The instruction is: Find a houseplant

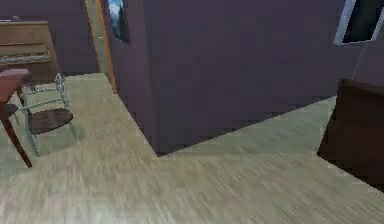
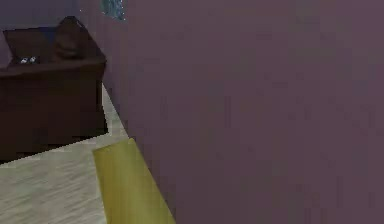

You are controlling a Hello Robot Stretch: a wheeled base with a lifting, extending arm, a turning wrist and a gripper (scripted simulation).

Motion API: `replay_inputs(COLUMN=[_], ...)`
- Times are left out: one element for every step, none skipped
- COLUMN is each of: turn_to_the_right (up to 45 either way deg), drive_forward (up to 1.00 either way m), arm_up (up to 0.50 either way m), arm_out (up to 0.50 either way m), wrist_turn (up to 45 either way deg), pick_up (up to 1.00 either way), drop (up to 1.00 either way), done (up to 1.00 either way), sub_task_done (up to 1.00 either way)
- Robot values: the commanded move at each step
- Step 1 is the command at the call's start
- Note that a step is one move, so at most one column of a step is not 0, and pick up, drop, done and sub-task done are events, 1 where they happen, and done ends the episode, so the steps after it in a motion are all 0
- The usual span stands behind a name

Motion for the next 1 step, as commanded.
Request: replay_inputs(turn_to_the_right=[-24.0], drive_forward=[0.0], arm_up=[0.0], arm_out=[0.0], wrist_turn=[0.0], pick_up=[0.0], drop=[0.0], done=[0.0], sub_task_done=[0.0])
